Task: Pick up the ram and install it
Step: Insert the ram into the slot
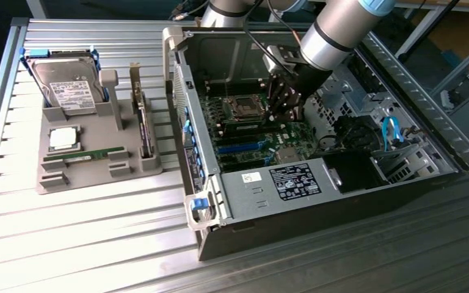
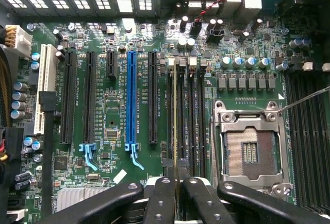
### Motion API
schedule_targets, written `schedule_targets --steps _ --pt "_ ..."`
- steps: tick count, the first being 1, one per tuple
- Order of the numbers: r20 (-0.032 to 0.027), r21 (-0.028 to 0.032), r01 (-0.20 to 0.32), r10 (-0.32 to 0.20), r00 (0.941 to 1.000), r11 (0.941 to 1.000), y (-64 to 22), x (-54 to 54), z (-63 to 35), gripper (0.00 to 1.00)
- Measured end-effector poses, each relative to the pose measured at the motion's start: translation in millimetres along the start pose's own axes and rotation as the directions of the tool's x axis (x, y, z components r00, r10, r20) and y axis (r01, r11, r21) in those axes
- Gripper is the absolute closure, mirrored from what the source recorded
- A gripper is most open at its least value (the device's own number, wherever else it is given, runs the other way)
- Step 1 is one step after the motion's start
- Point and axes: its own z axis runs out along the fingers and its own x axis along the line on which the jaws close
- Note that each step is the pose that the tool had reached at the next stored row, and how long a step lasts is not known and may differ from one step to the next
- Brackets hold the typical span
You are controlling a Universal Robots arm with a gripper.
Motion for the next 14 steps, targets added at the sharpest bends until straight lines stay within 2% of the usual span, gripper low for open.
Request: schedule_targets --steps 6,14 --pt "-0.0032 -0.0007 0.015 -0.015 0.9999 0.9999 -0.2 0.0 0.0 0.88" --pt "-0.0033 -0.0007 0.015 -0.015 0.9999 0.9999 -1.3 0.3 5.4 0.88"
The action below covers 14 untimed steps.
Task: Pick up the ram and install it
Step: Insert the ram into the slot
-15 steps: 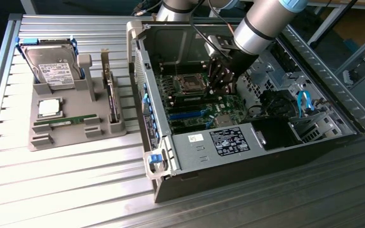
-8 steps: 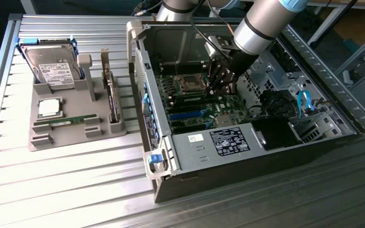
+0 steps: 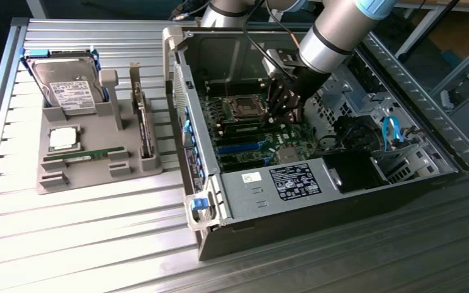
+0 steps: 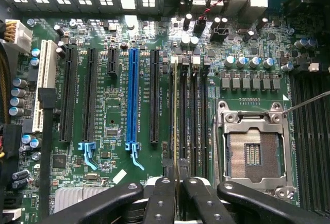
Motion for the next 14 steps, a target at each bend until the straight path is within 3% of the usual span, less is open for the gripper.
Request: schedule_targets --steps 6,9,14 --pt "0.0 0.0 0.0 0.0 1.0 1.0 -0.1 0.0 0.6 0.88" --pt "0.0001 0.0 0.0 0.0 1.0 1.0 -0.1 0.0 0.6 0.74" --pt "0.0001 0.0 0.0 0.0 1.0 1.0 -0.1 0.0 0.6 0.74"
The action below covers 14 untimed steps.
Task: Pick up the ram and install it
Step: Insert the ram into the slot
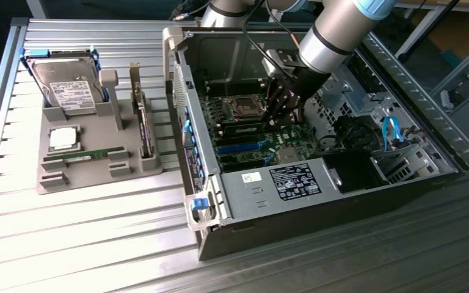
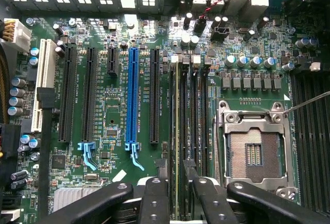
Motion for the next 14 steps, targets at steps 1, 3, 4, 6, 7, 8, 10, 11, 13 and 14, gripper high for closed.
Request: schedule_targets --steps 1,3,4,6,7,8,10,11,13,14 --pt "0.0 0.0001 0.0 0.0 1.0 1.0 0.0 0.0 0.0 0.74" --pt "-0.0002 0.0064 0.0 0.0 1.0 1.0 0.3 0.0 0.0 0.74" --pt "-0.0004 0.0133 0.001 -0.001 1.0 0.9999 0.4 0.0 0.1 0.74" --pt "-0.0011 0.0339 0.003 -0.003 1.0 0.9994 0.9 0.0 0.1 0.74" --pt "-0.0013 0.0423 0.004 -0.004 1.0 0.9991 1.2 0.0 0.1 0.74" --pt "-0.0016 0.0487 0.004 -0.004 1.0 0.9988 1.4 0.0 -0.4 0.74" --pt "-0.0018 0.0625 0.005 -0.005 1.0 0.998 2.3 -0.2 -4.0 0.74" --pt "-0.0018 0.0696 0.005 -0.005 1.0 0.9976 3.1 -0.4 -7.7 0.74" --pt "-0.0028 0.1008 0.006 -0.006 1.0 0.9949 4.6 -0.5 -10.9 0.74" --pt "-0.0032 0.1192 0.007 -0.007 1.0 0.9928 5.6 -0.7 -11.9 0.74"
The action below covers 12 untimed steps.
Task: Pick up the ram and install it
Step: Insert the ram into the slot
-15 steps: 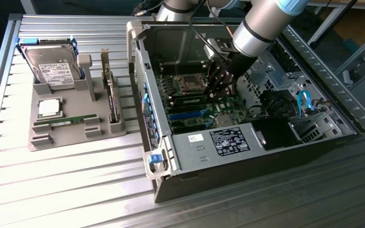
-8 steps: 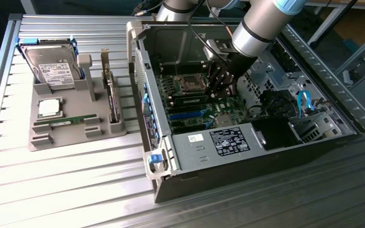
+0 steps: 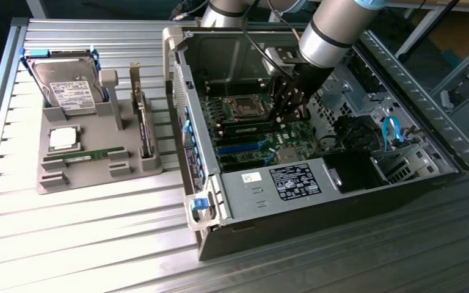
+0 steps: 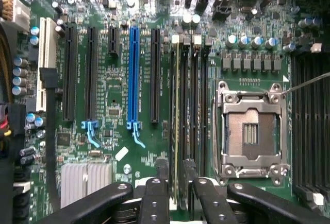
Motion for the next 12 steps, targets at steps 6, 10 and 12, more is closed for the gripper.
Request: schedule_targets --steps 6,10,12 --pt "-0.0089 0.035 0.001 -0.001 1.0 0.9994 3.0 -0.9 -14.9 0.74" --pt "-0.0134 0.0498 0.001 -0.001 0.9999 0.9988 5.0 -1.8 -35.2 0.74" --pt "-0.0151 0.0522 0.001 -0.001 0.9999 0.9986 5.4 -2.0 -40.4 0.74"
